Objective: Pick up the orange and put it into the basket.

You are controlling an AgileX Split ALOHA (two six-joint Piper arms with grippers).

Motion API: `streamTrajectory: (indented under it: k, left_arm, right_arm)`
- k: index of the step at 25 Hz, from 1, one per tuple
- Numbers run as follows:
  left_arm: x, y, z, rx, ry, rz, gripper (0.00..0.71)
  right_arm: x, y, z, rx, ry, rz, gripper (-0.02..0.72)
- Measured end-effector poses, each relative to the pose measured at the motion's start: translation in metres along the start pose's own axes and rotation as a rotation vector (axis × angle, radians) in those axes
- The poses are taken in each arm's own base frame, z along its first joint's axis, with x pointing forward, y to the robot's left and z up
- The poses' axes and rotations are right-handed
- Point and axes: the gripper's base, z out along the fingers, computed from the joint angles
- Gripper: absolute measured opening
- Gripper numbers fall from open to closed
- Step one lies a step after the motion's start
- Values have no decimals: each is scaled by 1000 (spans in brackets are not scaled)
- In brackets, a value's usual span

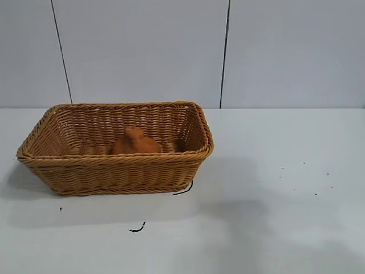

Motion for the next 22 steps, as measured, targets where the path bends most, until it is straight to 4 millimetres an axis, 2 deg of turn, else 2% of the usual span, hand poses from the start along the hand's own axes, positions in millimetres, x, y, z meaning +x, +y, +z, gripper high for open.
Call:
streamTrajectory:
  k: [5,7,17,22]
  left_arm:
    - [0,0,0,-1,0,0,639]
    - [0,0,0,-1,0,0,639]
    - [0,0,0,-1,0,0,639]
    - [0,0,0,-1,0,0,639]
  right_arm:
    - [54,-1,0,-6,-194,-32,676]
    - [68,-2,-5,-11,-274,-35,676]
    - [123,-2,-43,-22,-711,-40,676]
    - [129,-3,-45,-23,-754,-41,676]
